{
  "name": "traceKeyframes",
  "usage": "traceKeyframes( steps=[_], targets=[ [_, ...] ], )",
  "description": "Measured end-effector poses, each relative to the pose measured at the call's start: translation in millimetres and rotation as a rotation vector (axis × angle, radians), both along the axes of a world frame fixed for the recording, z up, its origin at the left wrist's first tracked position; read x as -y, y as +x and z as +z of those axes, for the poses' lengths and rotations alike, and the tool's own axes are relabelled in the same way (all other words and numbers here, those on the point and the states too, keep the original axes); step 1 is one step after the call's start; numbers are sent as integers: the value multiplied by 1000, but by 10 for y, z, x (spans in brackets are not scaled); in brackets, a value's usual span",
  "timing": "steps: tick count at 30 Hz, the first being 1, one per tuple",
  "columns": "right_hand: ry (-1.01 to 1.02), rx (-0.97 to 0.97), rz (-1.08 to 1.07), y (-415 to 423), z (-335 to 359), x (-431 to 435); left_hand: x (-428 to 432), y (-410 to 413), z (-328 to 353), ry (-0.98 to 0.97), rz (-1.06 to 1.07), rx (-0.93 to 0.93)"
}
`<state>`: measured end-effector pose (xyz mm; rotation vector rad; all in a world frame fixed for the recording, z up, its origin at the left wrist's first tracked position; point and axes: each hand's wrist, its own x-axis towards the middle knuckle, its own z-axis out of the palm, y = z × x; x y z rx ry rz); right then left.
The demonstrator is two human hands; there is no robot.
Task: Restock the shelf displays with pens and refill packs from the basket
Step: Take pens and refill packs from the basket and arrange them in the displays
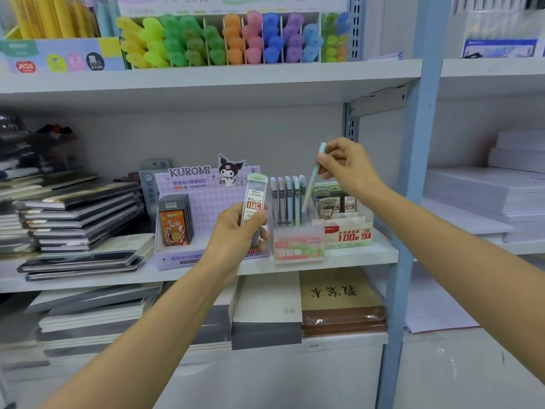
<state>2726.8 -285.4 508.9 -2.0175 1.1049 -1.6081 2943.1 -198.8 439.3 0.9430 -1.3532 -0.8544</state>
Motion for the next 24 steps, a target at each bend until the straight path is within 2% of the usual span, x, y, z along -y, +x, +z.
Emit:
traceKeyframes(
  steps=[6,11,15,19,22,24],
  targets=[
    [-8,-189,-84,68,-336,231,21,36,-58,0,-15,-19],
    [-76,-381,-145,32,-280,305,43,66,-83,5,-39,-29],
    [-58,-362,-112,90,-282,298,67,67,-99,1,-56,-50],
    [-119,-348,-190,156,-313,341,67,79,-114,16,-61,-61],
    [-160,-416,-302,171,-316,387,57,96,-117,26,-45,-75],
    [-100,-484,-351,163,-315,400,48,99,-117,27,-38,-72]
  ],
)
